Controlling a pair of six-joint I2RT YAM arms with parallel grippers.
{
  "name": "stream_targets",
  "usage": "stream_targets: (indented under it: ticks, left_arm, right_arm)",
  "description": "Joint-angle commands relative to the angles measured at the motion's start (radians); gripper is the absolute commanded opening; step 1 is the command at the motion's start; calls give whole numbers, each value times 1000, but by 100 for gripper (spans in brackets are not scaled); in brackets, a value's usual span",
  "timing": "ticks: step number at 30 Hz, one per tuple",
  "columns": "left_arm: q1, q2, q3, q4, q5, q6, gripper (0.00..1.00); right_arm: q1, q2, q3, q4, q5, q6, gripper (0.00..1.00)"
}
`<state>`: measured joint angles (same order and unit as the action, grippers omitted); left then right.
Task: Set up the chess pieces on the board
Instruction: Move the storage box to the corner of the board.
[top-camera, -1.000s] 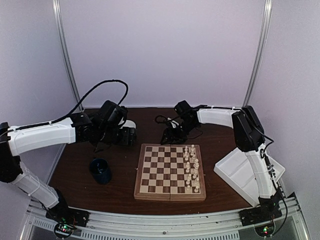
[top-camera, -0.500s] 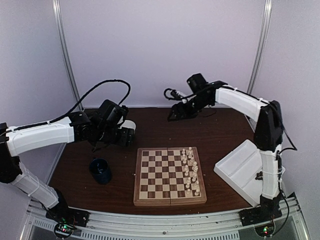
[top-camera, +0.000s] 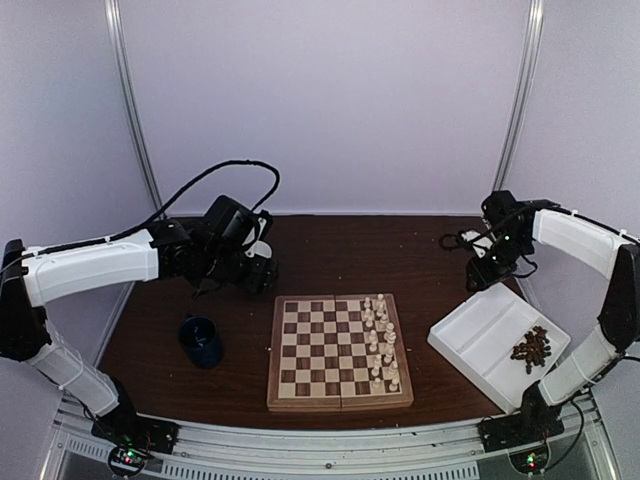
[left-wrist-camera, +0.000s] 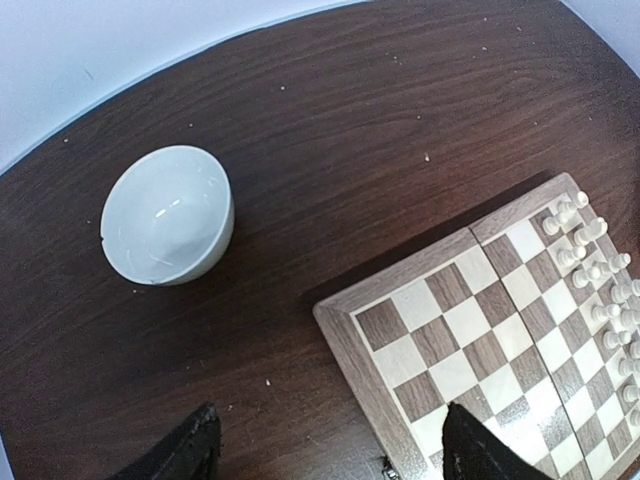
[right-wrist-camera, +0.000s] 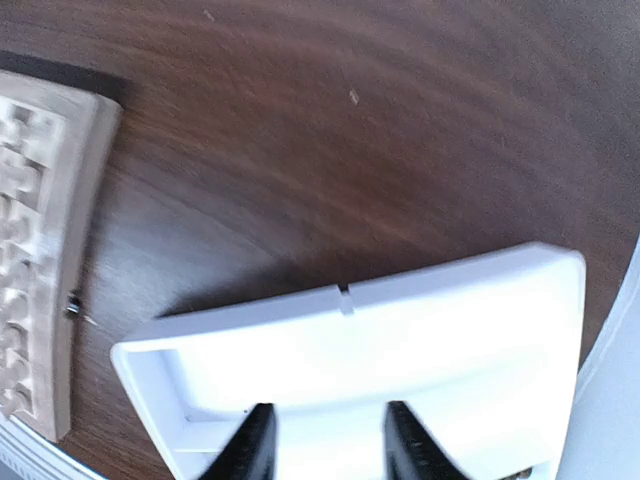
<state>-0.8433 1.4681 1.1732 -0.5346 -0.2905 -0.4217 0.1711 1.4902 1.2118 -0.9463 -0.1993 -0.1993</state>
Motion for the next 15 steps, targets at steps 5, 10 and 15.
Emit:
stream_targets:
  ticks: [5,10,15]
  left_arm:
    - [6,27,20,62,68,11,76]
    - [7,3,-15,74,74,-7,76]
    - [6,-20,-52,82,76,-16,76]
  right_arm:
    - [-83,50,-104,-10,158,-11,24]
    - [-129,175,-63,46,183,-13,22]
    - [-144,260,-24,115,165,-8,21]
